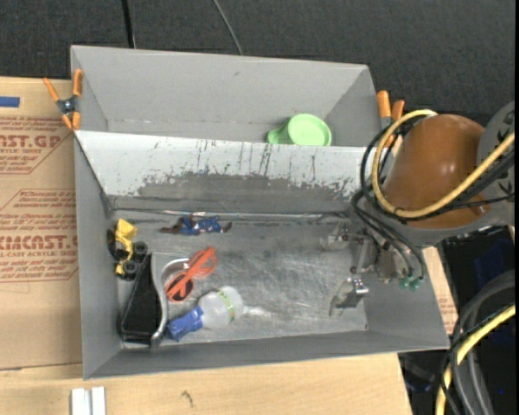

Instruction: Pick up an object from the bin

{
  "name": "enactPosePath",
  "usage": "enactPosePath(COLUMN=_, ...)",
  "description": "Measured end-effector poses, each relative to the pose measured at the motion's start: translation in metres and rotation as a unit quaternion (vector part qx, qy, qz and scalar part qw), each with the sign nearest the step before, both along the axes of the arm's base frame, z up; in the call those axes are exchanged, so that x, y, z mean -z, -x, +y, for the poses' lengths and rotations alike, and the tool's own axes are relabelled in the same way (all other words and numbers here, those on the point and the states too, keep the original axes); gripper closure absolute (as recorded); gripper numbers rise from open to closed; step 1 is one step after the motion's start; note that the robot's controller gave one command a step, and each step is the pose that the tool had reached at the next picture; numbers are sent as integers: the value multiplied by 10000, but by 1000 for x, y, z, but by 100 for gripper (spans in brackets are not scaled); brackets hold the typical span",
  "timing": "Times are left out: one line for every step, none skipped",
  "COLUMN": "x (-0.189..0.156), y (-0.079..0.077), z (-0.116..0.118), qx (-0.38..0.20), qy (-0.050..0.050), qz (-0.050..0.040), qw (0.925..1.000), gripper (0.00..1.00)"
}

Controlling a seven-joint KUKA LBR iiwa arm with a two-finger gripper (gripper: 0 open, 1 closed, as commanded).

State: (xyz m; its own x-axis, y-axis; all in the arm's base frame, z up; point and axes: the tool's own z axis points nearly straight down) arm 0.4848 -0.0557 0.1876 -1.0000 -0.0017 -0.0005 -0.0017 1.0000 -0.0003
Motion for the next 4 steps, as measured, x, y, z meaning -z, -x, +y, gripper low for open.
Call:
enactPosePath(x=0, y=0, z=0, qx=1, qy=0, qz=0, qw=10000, gripper=0)
enactPosePath(x=6, y=0, z=15, qx=-345, qy=9, qz=-8, qw=9994, gripper=0)
enactPosePath(x=11, y=-41, z=18, qx=-711, qy=-12, qz=2, qw=9975, gripper=0)
enactPosePath(x=17, y=-52, z=34, qx=269, qy=3, qz=-13, qw=9996, gripper=0)
